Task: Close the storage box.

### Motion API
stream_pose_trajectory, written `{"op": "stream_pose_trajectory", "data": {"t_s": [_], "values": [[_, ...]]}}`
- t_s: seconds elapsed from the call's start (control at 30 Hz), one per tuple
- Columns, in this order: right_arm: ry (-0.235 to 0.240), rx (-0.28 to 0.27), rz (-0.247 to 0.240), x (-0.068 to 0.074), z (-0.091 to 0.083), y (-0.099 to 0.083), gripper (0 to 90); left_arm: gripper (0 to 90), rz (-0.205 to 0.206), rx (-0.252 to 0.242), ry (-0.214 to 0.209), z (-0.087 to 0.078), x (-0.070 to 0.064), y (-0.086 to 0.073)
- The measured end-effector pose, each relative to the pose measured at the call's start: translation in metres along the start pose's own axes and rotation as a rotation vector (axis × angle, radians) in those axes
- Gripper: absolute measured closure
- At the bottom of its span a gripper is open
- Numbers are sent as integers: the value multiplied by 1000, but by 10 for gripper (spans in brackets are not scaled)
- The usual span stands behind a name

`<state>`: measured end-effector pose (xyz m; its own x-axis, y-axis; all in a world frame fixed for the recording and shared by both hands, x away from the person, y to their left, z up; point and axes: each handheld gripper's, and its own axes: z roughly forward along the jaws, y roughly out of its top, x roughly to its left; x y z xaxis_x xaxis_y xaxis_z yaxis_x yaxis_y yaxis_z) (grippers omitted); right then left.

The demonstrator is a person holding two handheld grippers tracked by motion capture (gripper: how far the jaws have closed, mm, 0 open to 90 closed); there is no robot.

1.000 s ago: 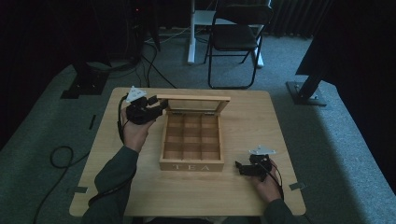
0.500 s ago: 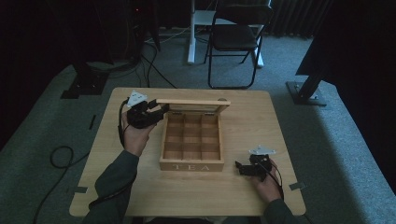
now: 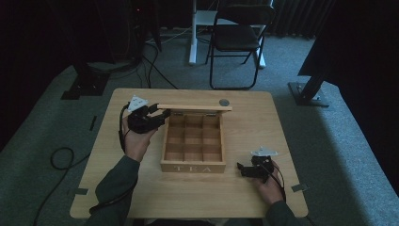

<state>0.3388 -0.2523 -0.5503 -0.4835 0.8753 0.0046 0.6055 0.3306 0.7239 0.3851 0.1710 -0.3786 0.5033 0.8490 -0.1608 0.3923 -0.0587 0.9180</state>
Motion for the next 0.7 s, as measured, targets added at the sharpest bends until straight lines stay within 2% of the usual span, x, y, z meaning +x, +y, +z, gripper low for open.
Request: {"op": "stream_pose_trajectory", "data": {"t_s": [0.7], "values": [[0, 0, 0, 0, 0, 0, 127, 400, 4, 13, -6, -6, -3, -15]]}}
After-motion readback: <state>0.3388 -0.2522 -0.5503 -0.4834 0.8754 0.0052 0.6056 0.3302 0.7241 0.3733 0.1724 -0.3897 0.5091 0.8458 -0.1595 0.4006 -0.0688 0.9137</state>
